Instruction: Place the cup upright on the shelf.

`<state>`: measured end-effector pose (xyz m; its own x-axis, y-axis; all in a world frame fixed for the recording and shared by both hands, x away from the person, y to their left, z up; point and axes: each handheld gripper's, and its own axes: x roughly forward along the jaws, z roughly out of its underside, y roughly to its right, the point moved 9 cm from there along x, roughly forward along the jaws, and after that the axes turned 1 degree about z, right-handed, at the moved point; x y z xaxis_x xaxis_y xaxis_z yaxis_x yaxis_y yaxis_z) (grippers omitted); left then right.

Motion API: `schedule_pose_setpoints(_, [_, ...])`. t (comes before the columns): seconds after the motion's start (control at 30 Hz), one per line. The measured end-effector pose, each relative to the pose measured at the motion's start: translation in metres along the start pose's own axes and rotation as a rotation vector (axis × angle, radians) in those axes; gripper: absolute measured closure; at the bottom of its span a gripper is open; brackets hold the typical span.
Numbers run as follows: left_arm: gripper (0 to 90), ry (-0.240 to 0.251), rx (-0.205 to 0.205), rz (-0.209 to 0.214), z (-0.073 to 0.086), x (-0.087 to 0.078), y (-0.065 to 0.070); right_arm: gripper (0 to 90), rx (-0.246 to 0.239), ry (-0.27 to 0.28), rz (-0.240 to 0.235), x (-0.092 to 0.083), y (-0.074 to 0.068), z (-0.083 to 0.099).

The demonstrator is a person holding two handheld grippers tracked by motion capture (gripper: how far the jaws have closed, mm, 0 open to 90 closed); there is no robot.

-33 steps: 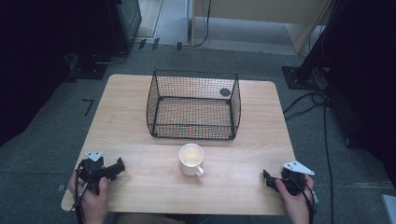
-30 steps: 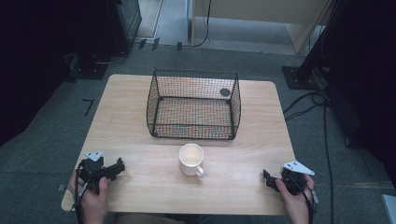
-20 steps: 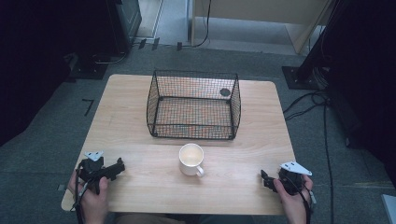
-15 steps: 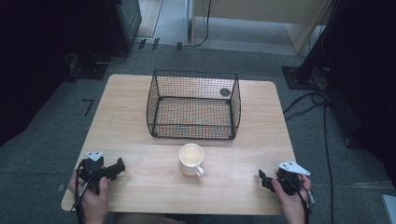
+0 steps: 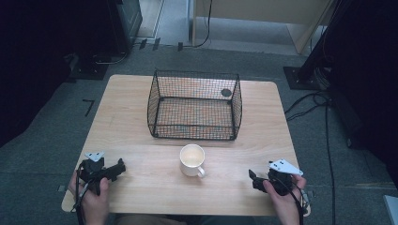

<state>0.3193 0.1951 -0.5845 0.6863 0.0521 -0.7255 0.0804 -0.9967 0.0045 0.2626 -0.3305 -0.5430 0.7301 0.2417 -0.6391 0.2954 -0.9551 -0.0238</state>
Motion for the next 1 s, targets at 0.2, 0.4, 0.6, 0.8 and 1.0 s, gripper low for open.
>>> schedule_pose_setpoints(0.2, [0.1,0.000,0.000,0.000,0.000,0.000,0.000,13.1,-0.014,0.008,-0.040,0.002,-0.019,-0.006])
schedule_pose_setpoints(0.4, [0.1,0.000,0.000,0.000,0.000,0.000,0.000,13.1,-0.040,0.021,-0.082,0.002,-0.038,-0.015])
schedule_pose_setpoints(0.6, [0.1,0.000,-0.002,0.000,0.000,0.000,0.000,13.0,-0.062,0.028,-0.113,0.002,-0.055,-0.023])
schedule_pose_setpoints(0.8, [0.1,0.000,-0.001,0.000,0.000,0.000,0.000,13.0,-0.080,0.041,-0.147,0.003,-0.074,-0.030])
schedule_pose_setpoints(1.0, [0.1,0.000,-0.001,0.000,0.000,0.000,0.000,13.0,-0.102,0.046,-0.181,0.002,-0.093,-0.037])
